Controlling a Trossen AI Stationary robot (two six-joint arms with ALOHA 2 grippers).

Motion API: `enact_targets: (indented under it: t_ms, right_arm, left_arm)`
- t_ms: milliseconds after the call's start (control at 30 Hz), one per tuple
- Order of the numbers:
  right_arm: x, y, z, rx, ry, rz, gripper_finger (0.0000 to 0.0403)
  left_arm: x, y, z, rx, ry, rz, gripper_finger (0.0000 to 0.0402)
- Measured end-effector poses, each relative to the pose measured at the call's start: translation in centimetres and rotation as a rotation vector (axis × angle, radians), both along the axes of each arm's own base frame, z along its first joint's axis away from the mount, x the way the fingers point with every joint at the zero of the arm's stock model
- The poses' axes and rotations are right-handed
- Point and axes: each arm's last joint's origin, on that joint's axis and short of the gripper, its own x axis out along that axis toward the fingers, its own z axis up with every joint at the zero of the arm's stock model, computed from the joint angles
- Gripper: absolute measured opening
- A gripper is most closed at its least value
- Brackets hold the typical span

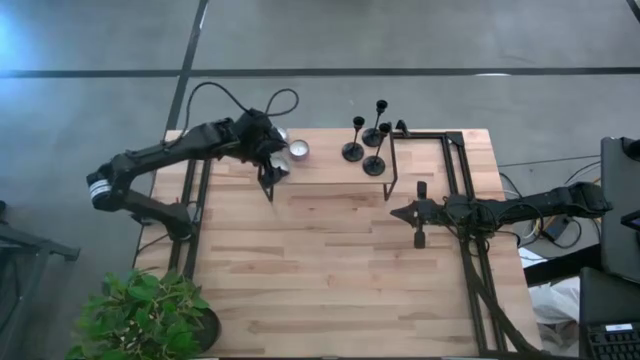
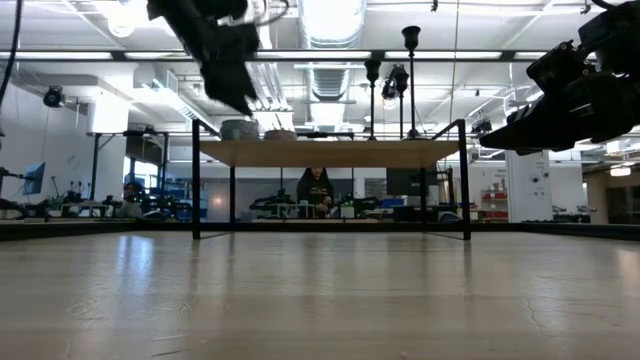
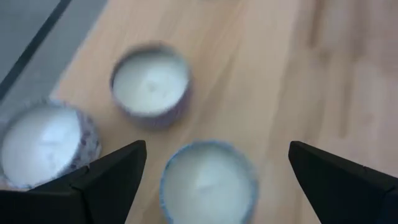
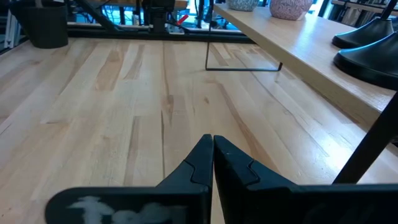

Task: Pick & Place candle stick holders
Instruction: Return to Home Position

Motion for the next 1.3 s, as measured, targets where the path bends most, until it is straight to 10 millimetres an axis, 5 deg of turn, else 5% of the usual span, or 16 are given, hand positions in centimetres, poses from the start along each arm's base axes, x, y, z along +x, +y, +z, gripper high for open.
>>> enact_targets:
  t_ms: [367, 733, 900, 1100, 1300]
  right_arm:
    - [0.0, 0.0, 0.0, 0.000, 0.001, 0.001, 0.0009]
    - [0.0, 0.0, 0.0, 0.000, 0.001, 0.000, 0.0009]
    - [0.0, 0.0, 0.0, 0.000, 0.001, 0.000, 0.0009]
    - [0.0, 0.0, 0.0, 0.000, 0.001, 0.000, 0.0009]
    - [0.0, 0.0, 0.0, 0.000, 0.001, 0.000, 0.0008]
  left_arm:
    - [-1.9, -1.8, 7.1, -0.193, -0.418, 0.078, 0.0399]
    - [-2.5, -2.0, 11.3, -0.120, -0.781, 0.071, 0.0399]
    - [-2.1, -2.0, 12.2, -0.254, -0.940, 0.135, 0.0399]
    - [-1.5, -2.1, 11.9, -0.286, -0.938, 0.129, 0.0399]
    - [-0.4, -5.7, 12.3, -0.152, -0.918, -0.116, 0.0399]
